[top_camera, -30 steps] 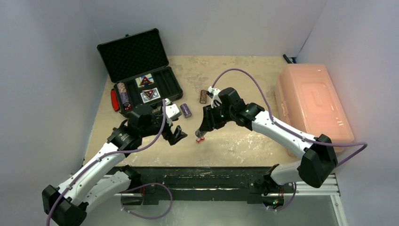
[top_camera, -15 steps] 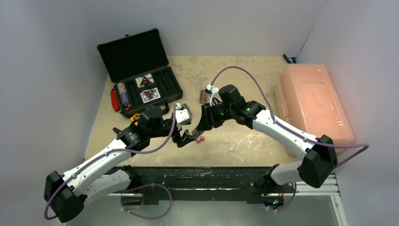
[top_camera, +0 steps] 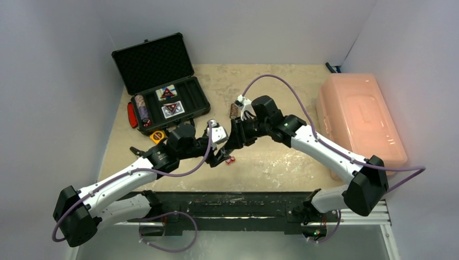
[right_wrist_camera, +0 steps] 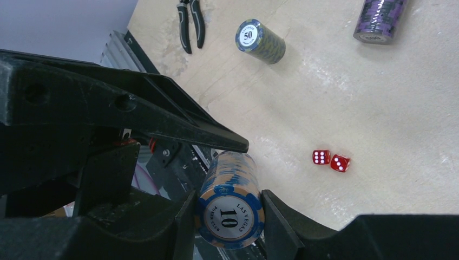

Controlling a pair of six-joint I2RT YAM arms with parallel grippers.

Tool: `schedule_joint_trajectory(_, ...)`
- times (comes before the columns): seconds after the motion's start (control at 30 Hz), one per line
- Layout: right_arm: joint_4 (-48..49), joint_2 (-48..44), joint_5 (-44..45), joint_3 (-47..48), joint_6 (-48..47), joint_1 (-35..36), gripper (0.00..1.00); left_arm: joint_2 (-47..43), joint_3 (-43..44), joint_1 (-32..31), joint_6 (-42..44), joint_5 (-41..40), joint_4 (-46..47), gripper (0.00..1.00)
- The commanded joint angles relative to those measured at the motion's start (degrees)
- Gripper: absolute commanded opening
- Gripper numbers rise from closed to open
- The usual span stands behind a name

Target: Pack up texas hold em set

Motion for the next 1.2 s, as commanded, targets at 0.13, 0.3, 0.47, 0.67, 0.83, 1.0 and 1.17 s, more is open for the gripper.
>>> schedule_joint_trajectory(0.13,3.67,-3.59,-3.44,3.83,1.42,0.17,0.00,0.77,1.32,-0.81,0.75,-3.61,2.74,0.62)
schedule_joint_trajectory(0.3,3.15,-3.75,-3.23,4.28,1.16,0.11,0.00,0.97,1.28,-1.15,0.89,-5.27,2.87,0.59)
schedule_joint_trajectory(0.47,3.15,-4.01,-3.27,3.95,1.39,0.17,0.00,1.52,1.13,-2.06,0.53,-6.26,4.12,0.47)
schedule_joint_trajectory(0.67,3.06,-4.57,-2.76,3.76,1.59,0.13,0.04,2.78,2.56,-2.55,0.40,-6.10,3.41,0.06)
schedule_joint_trajectory(0.83,2.89,-6.10,-0.83,3.72,1.51,0.13,0.42,2.65,3.23,-2.65,-0.29,-6.34,2.92,0.00)
schedule_joint_trajectory(1.0,2.30,-7.43,1.82,3.94,1.72,0.14,0.65,2.47,3.71,-2.60,-0.87,-7.26,2.16,0.00)
schedule_joint_trajectory(1.17,1.37,-8.91,5.20,4.24,1.81,0.18,0.85,2.47,4.41,-2.60,-1.29,-8.81,0.95,0.00)
